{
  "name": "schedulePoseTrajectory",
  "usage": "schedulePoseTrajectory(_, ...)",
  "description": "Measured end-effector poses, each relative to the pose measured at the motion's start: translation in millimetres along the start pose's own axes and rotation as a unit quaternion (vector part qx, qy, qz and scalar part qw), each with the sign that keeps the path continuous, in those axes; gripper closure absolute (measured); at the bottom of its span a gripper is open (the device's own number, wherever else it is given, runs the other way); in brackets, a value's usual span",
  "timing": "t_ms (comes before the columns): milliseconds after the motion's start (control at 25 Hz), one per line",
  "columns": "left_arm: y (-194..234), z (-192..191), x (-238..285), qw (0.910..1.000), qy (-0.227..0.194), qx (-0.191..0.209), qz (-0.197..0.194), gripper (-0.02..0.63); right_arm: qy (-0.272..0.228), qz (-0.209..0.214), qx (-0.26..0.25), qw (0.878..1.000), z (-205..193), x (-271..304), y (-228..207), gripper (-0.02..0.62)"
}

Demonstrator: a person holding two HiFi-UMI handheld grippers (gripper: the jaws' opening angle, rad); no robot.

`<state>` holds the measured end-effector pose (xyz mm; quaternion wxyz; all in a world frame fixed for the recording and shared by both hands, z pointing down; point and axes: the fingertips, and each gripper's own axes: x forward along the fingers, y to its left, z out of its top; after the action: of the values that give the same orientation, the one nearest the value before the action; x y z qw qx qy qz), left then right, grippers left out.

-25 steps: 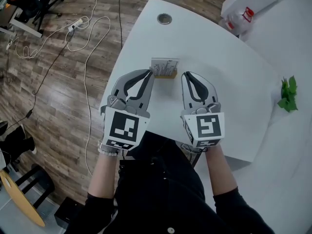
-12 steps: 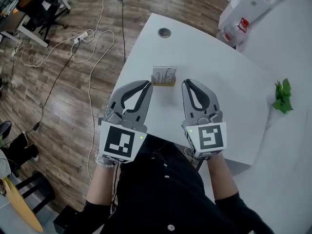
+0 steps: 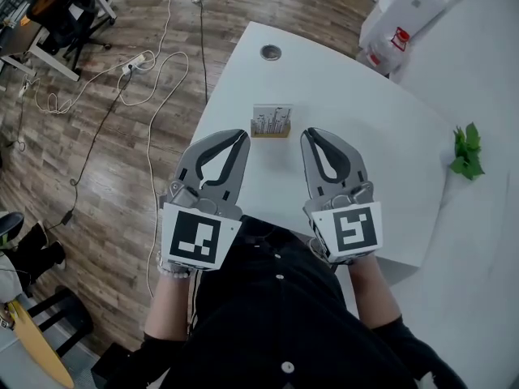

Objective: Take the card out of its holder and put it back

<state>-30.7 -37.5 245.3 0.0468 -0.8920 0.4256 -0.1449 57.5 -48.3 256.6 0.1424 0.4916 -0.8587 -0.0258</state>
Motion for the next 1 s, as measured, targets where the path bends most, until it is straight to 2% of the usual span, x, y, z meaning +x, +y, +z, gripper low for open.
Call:
schedulePoseTrajectory(320, 6, 6, -1, 0.9999, -0.011, -0.003, 0.010, 0.589, -0.004, 0.014, -0.002, 1.000, 12, 5, 9, 0.546)
schedulePoseTrajectory(520, 6, 6, 0, 0.9998, -0.010, -0.007, 0.014, 0.589, -0.016, 0.005, -0.004, 1.000, 15, 3, 4, 0.548)
schedulePoseTrajectory(1000, 8, 5, 1, 0.9997, -0.012, -0.007, 0.018, 0.589, 0.003, 0.005, -0.016, 1.000, 12, 0, 7, 0.548)
